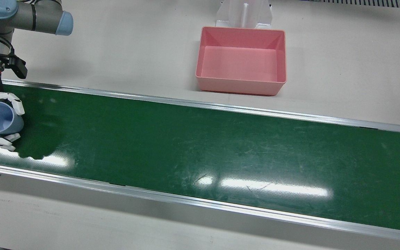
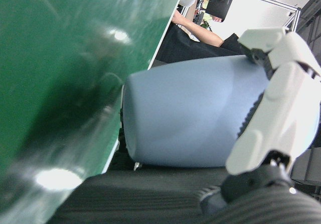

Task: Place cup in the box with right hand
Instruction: 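Close the right hand fingers around the blue cup's side, then lift the blue cup off the belt and carry it over the pink box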

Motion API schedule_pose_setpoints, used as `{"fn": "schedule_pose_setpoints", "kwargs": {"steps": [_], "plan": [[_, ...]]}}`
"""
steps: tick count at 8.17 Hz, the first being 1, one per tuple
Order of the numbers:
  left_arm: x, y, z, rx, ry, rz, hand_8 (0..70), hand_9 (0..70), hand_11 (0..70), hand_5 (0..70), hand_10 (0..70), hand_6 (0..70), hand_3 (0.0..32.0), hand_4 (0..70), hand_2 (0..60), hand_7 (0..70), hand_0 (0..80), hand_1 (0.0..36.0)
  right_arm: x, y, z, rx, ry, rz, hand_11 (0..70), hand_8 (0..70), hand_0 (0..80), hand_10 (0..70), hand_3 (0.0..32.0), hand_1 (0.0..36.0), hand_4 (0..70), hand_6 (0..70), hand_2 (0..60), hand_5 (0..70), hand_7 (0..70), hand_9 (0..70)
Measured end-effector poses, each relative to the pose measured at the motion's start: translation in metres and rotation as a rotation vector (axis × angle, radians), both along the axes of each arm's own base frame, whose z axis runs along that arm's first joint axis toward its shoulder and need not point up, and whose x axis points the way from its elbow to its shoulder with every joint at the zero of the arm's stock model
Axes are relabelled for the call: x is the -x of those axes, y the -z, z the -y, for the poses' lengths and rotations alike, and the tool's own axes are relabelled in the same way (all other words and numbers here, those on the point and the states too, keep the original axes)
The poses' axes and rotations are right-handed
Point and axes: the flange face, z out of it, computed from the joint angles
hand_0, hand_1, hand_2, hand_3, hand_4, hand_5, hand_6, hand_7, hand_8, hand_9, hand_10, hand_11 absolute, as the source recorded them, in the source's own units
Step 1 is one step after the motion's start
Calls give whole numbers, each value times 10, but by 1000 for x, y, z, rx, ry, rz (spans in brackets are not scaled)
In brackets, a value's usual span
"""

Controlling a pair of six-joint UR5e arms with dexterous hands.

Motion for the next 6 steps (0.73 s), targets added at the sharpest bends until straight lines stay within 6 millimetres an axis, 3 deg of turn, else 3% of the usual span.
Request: {"fn": "schedule_pose_setpoints", "kwargs": {"steps": [2, 4, 5, 6], "plan": [[0, 0, 0, 0, 1, 0, 0, 0, 0, 0, 0, 0, 0, 0, 0, 0, 0, 0, -3, 57, -4, -68, -8, 34, 700, 700, 466, 531, 0, 316, 31, 454, 600, 194, 700, 700], [0, 0, 0, 0, 1, 0, 0, 0, 0, 0, 0, 0, 0, 0, 0, 0, 0, 0, -5, 136, -21, -149, -20, 36, 700, 700, 465, 521, 0, 314, 62, 451, 600, 189, 700, 700], [0, 0, 0, 0, 1, 0, 0, 0, 0, 0, 0, 0, 0, 0, 0, 0, 0, 0, 6, 173, -28, -193, -6, 25, 700, 700, 465, 516, 0, 312, 50, 448, 600, 188, 700, 700], [0, 0, 0, 0, 0, 0, 0, 0, 0, 0, 0, 0, 0, 0, 0, 0, 0, 0, 29, 204, -36, -233, 28, 14, 700, 700, 465, 514, 0, 310, 50, 447, 600, 187, 700, 700]]}}
